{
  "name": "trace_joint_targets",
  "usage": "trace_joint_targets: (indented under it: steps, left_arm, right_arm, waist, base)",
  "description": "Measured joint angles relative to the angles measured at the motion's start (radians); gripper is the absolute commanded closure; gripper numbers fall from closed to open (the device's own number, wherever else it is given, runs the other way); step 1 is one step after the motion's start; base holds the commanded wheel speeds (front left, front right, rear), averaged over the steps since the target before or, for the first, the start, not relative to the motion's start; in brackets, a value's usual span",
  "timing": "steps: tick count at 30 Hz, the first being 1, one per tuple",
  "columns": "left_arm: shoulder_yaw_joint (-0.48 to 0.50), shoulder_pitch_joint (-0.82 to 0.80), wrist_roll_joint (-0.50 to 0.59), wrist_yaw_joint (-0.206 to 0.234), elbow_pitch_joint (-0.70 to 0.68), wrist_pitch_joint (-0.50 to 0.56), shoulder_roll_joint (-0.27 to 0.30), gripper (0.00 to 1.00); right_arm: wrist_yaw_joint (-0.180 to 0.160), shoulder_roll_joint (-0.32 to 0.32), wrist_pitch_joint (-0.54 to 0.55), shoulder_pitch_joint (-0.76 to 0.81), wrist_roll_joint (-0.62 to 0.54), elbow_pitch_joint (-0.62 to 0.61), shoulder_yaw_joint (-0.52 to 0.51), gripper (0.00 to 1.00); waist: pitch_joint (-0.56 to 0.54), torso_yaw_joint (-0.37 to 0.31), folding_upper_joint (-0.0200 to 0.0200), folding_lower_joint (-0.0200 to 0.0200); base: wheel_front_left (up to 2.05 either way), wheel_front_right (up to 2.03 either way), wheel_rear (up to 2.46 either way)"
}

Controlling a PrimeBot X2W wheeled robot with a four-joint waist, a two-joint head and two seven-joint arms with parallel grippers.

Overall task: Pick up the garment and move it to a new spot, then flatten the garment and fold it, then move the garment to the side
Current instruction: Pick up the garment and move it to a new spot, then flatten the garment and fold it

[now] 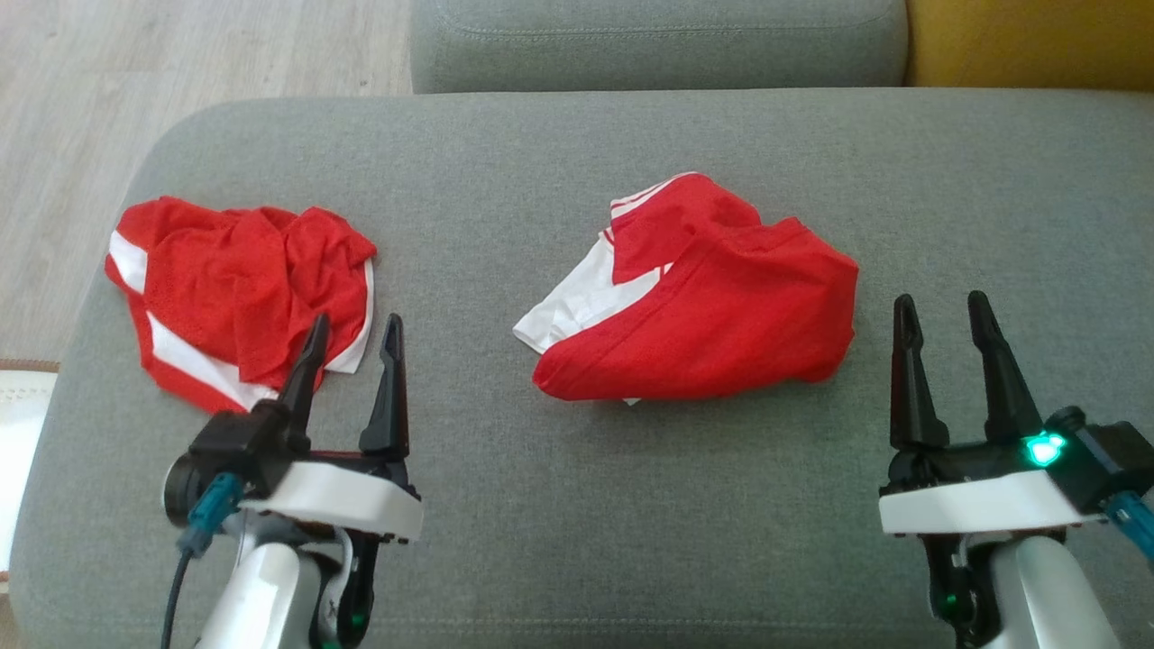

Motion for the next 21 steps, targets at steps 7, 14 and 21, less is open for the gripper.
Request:
trace_joint_targets:
  steps: [7, 14, 21]
  left_arm:
    - [0.023, 0.003, 0.044, -0.053, 0.0, 0.0, -0.03, 0.0]
    - [0.021, -0.005, 0.086, -0.081, 0.015, 0.0, -0.05, 0.0]
    - [0.013, -0.042, 0.095, -0.092, 0.035, 0.0, -0.066, 0.0]
  right_arm:
    - [0.0, 0.0, 0.0, -0.002, -0.038, 0.008, 0.017, 0.0]
    - [0.0, 0.0, 0.008, -0.086, -0.146, 0.137, 0.041, 0.0]
    - [0.0, -0.002, 0.072, -0.255, -0.251, 0.297, 0.04, 0.0]
  waist:
    - [0.011, 0.013, 0.0, 0.0]
    - [0.057, 0.046, 0.0, 0.0]
    - [0.125, 0.098, 0.0, 0.0002]
  base:
    - [0.0, 0.0, 0.0]
    - [0.0, 0.0, 0.0]
    - [0.0, 0.0, 0.0]
